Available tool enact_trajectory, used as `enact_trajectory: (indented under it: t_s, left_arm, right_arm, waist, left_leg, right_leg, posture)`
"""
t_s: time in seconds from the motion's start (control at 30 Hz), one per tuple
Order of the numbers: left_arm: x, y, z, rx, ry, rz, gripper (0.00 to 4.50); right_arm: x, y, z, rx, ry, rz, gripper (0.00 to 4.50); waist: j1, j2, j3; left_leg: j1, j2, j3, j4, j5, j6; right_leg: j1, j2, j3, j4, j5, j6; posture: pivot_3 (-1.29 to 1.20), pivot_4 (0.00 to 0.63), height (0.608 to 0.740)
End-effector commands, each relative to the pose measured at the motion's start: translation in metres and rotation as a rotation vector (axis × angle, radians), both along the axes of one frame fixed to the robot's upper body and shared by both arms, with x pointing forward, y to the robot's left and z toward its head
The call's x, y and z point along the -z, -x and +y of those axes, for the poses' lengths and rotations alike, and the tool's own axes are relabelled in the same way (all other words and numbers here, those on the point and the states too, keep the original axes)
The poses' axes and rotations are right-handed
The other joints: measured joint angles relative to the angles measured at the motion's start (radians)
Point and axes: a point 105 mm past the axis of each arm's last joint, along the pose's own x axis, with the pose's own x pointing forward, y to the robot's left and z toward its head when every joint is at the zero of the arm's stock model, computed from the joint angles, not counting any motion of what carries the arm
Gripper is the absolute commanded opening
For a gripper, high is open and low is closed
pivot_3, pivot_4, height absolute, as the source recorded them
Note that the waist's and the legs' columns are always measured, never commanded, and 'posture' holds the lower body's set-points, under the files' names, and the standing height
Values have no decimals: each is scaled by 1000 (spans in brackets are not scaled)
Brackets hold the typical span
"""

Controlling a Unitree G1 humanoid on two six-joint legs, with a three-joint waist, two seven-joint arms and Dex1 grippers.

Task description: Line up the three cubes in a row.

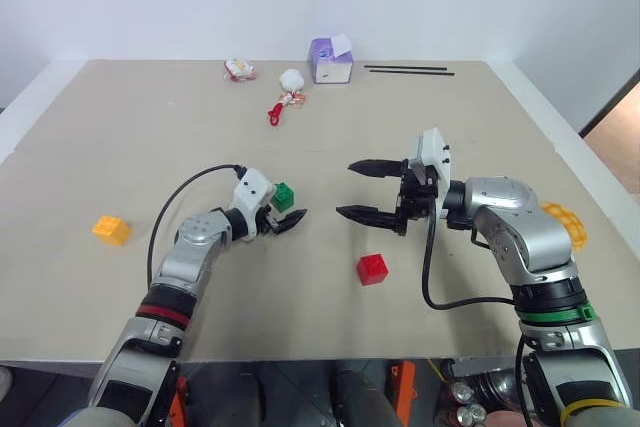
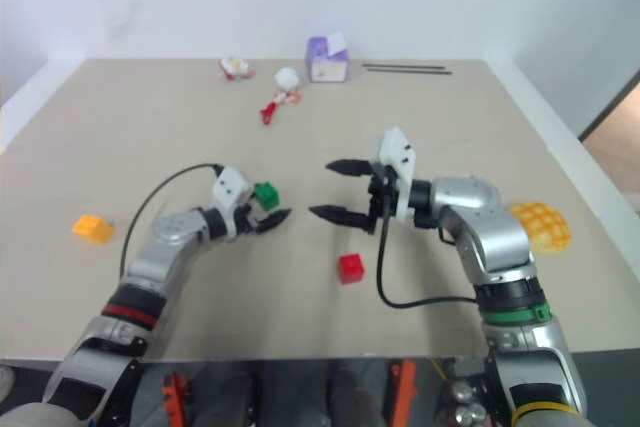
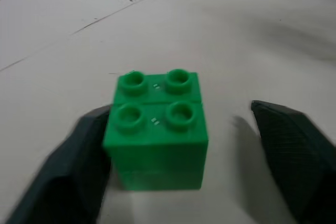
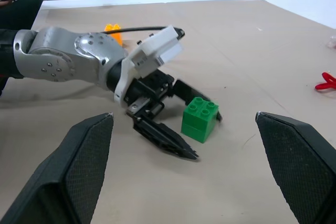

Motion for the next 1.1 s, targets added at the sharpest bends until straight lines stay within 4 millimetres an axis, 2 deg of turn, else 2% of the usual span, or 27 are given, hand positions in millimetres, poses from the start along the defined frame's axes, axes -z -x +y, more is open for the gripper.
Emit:
enact_trajectory:
  t_s: [0.03,0.1,0.13,0.23,0.33,0.43,0.5,0.6,0.67,0.8,1.1]
  left_arm:
    - [-12,-3,-1,6,7,-51,2376]
    - [-13,-4,0,-6,11,-57,1603]
    - [-13,-4,1,-14,11,-61,1391]
    - [-15,-6,5,-31,12,-74,1367]
    - [-28,8,3,67,56,-103,1367]
    - [-37,40,0,248,83,-104,1367]
    - [-35,63,0,361,70,-92,1367]
    - [-23,91,-1,501,16,-54,1367]
    - [-12,102,-1,559,-49,-39,1367]
    - [0,107,-4,607,-115,-25,1367]
    - [8,101,-24,619,-120,-36,1367]
  right_arm:
    - [-16,3,-4,3,-16,-69,4500]
    - [-16,3,-5,6,-15,-70,4500]
    - [-16,2,-5,6,-15,-70,4500]
    - [-17,2,-5,6,-16,-71,4500]
    - [-18,5,-6,-8,-14,-78,4500]
    - [-15,18,-10,-54,16,-68,4500]
    - [-6,30,-14,-91,60,-51,4500]
    - [6,43,-19,-128,107,-23,4500]
    - [13,50,-23,-147,134,-5,4500]
    - [20,53,-27,-150,168,6,4500]
    - [21,54,-28,-135,178,0,4500]
  waist:
    - [0,0,0]
    - [0,0,0]
    - [0,0,0]
    - [0,0,0]
    - [0,0,0]
    - [0,0,0]
    - [0,0,0]
    - [0,0,0]
    - [0,0,0]
    - [0,0,0]
    - [1,0,0]
  left_leg:
    - [0,0,0,0,0,0]
    - [0,0,0,0,0,0]
    - [0,0,0,0,0,0]
    - [0,0,0,0,0,0]
    - [0,0,0,0,0,0]
    - [-1,0,0,0,0,0]
    - [-1,0,0,-1,0,0]
    - [-1,0,0,-2,0,0]
    - [-1,0,-1,-2,0,0]
    - [0,0,0,1,0,0]
    - [0,1,1,2,2,1]
  right_leg:
    - [0,0,0,0,0,0]
    - [0,0,0,0,0,0]
    - [0,0,0,0,0,0]
    - [0,0,0,0,0,0]
    - [0,0,0,0,0,0]
    - [-1,0,0,0,0,0]
    - [-1,-1,0,0,-1,0]
    - [-1,-1,-1,0,-2,-1]
    - [-1,-1,-1,0,-3,-1]
    - [0,-1,-2,0,-2,-6]
    - [0,-1,-1,0,-1,-5]
  posture:
    - [0,150,740]
    - [0,150,740]
    - [0,150,740]
    - [0,150,740]
    - [0,150,740]
    - [0,150,740]
    - [0,150,740]
    - [0,150,740]
    - [0,150,740]
    - [0,150,740]
    - [0,150,740]
